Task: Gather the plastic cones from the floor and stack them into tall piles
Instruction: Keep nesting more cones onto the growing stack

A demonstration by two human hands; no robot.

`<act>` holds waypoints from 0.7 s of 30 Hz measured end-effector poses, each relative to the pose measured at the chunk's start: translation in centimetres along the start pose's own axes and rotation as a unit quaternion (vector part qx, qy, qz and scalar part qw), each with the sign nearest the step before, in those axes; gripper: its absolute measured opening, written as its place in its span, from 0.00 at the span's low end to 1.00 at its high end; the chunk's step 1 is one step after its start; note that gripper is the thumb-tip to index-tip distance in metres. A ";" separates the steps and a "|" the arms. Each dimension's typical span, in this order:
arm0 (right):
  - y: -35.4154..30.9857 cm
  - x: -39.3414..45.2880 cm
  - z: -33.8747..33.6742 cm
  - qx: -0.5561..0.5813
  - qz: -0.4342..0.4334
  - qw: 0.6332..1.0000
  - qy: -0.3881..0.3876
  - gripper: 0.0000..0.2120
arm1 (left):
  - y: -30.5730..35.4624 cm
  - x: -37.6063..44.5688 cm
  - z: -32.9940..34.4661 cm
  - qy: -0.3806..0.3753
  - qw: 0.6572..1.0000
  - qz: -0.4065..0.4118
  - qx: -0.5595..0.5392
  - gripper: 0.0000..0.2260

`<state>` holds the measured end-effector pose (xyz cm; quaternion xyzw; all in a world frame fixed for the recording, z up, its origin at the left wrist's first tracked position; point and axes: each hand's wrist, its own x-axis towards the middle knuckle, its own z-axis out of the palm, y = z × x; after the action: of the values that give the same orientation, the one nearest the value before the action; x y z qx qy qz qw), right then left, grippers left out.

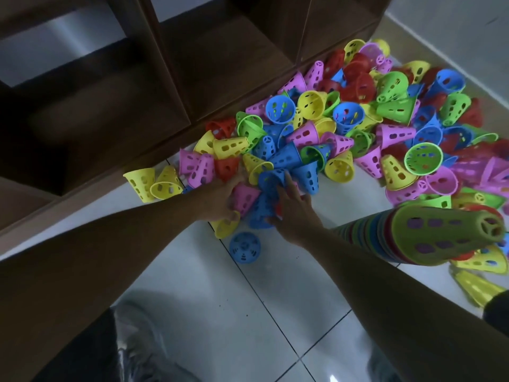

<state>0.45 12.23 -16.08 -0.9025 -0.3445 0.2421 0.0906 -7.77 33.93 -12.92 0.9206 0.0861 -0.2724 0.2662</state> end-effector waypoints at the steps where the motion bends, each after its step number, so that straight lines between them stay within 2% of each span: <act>1: 0.2 -0.1 0.2 0.010 0.002 1.000 0.006 0.43 | 0.0 0.0 0.0 -0.007 1.000 0.012 -0.004 0.42; 4: 0.8 -0.5 0.7 0.037 0.005 0.999 0.021 0.37 | 0.0 -0.1 0.1 -0.005 0.999 0.035 0.002 0.35; 7: 0.6 -1.4 0.7 0.033 0.003 0.999 0.017 0.33 | 0.1 -0.1 0.1 0.022 0.999 0.024 -0.012 0.26; 12: -0.5 -2.9 0.8 0.032 0.018 0.999 -0.013 0.38 | 0.8 -0.5 0.0 0.045 0.998 -0.032 -0.010 0.04; 18: -1.7 -3.9 -1.0 0.092 0.021 0.995 -0.007 0.33 | 1.1 -1.7 -2.2 0.073 0.996 -0.049 -0.030 0.02; 21: -2.7 -4.6 -2.4 0.126 -0.001 0.992 0.012 0.30 | 2.1 -3.4 -4.7 0.108 0.992 -0.051 -0.028 0.13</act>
<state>-2.90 11.17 -11.41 -0.8862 -0.3112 0.2728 0.2084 -7.80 34.68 -6.79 0.9312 0.1689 -0.1820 0.2667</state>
